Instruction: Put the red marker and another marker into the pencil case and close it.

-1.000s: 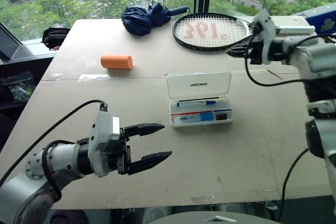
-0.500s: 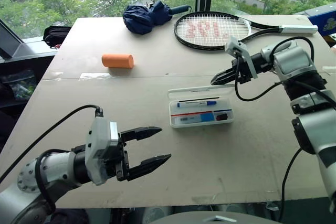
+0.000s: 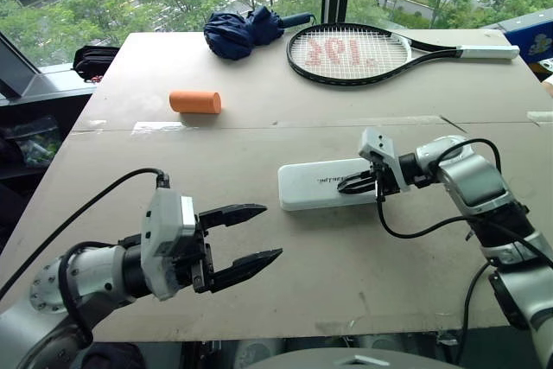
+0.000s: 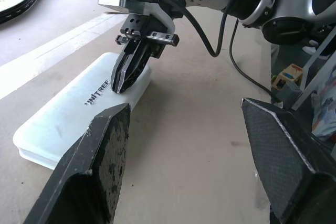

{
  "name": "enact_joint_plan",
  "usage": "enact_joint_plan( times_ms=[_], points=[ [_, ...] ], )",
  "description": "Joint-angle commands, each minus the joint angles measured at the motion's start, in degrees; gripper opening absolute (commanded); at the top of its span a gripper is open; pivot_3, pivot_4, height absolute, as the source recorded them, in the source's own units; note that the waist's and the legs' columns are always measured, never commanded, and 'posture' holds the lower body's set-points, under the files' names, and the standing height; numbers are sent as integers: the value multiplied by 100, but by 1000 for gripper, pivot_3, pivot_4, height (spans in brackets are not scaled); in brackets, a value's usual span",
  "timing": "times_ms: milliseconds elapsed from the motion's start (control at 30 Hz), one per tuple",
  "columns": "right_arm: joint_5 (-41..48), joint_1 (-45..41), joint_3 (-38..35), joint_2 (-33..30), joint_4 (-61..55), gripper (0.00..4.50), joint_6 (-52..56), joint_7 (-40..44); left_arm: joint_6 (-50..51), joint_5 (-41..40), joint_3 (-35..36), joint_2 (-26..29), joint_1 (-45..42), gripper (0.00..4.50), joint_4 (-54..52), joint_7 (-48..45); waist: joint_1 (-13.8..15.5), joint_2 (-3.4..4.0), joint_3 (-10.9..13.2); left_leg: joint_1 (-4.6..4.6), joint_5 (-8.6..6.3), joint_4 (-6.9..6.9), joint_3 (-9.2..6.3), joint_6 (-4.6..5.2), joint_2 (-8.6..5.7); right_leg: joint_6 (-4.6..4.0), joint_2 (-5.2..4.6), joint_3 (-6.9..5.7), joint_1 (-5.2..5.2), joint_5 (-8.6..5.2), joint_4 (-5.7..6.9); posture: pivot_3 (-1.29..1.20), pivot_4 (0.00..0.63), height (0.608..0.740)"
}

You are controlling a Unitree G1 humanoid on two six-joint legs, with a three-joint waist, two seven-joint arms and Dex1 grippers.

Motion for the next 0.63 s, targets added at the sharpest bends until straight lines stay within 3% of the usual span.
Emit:
enact_joint_plan(
  times_ms=[33, 67, 167, 433, 467, 633],
  points=[
    [1038, 675, -1486, -101, -1454, 20, -629, -156, -5, 320, -13, -108, 164, 3388, 147, 235, 50, 26, 18, -6, 0, 0, 1, 0, -2, 1, -2, 1, -3, 0, -2, 0, 150, 730],
    [876, 975, -1592, -286, -1676, 20, -788, -265, -54, 438, 0, -116, 245, 3388, 248, 175, 56, 27, 19, -10, 0, -1, 2, 1, -5, 2, -4, 2, -3, 0, -3, 0, 150, 730],
    [662, 1871, -1872, -768, -2189, 812, -989, -437, -201, 613, 162, -124, 495, 3388, 596, -167, 75, 3, 5, -6, -1, 0, 1, 2, -7, 2, -4, -3, -1, -1, -7, 0, 150, 730],
    [937, 4754, -4001, -1222, -2883, 4279, -1651, -254, -818, 1226, 848, -150, 1253, 3388, 1493, -1100, 89, 2, 4, 2, -1, -1, 8, 2, 0, -2, 7, 2, 3, -4, -4, 0, 150, 730],
    [1055, 4983, -4266, -1187, -2912, 4486, -1712, -221, -832, 1245, 905, -133, 1289, 3388, 1518, -1164, 94, 2, 4, 3, -1, -1, 8, 3, 0, -2, 8, 3, 5, -4, -6, 0, 150, 730],
    [1171, 5933, -4935, -1104, -2794, 4486, -2168, -24, -803, 1309, 938, -44, 1394, 3388, 1632, -1495, 96, -6, 0, 16, -1, 3, 15, 3, 4, -16, 10, 10, 16, -14, -9, 0, 150, 730]
  ],
)
